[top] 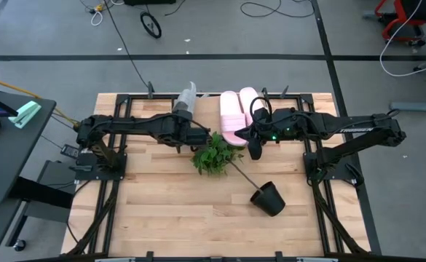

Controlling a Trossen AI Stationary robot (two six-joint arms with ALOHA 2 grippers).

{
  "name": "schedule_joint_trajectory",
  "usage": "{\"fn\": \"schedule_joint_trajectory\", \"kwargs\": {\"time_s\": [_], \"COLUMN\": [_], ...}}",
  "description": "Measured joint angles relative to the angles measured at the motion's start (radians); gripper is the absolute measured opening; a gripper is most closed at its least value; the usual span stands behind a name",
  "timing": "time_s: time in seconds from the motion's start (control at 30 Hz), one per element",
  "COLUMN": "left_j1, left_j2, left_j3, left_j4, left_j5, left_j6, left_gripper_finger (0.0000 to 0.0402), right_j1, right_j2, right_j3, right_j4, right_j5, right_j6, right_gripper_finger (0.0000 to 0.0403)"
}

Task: Pick and place slides into the shelf
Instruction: Put the bottom gray slides on the shelf

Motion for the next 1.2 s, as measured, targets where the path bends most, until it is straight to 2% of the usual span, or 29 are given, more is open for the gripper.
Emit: {"fn": "schedule_joint_trajectory", "kwargs": {"time_s": [0.23,0.5,0.67,0.97,1.2], "left_j1": [-0.043,-0.069,-0.103,-0.1,-0.074], "left_j2": [0.0,-0.002,-0.002,-0.003,0.019], "left_j3": [0.001,0.002,0.002,0.002,0.004], "left_j4": [-0.055,-0.105,-0.13,-0.152,-0.123], "left_j5": [-0.062,-0.078,-0.145,-0.157,-0.125], "left_j6": [-0.103,-0.185,-0.252,-0.248,-0.17], "left_gripper_finger": [0.0055,0.0055,0.0055,0.0055,0.0055], "right_j1": [0.0,-0.001,-0.001,-0.001,-0.001], "right_j2": [0.0,0.0,0.0,0.0,0.0], "right_j3": [0.0,0.0,0.0,0.0,0.0], "right_j4": [-0.035,-0.038,-0.04,-0.04,-0.04], "right_j5": [-0.018,-0.036,-0.044,-0.045,-0.046], "right_j6": [-0.017,-0.039,-0.053,-0.055,-0.054], "right_gripper_finger": [0.0012,0.0012,0.0012,0.0012,0.0012]}}
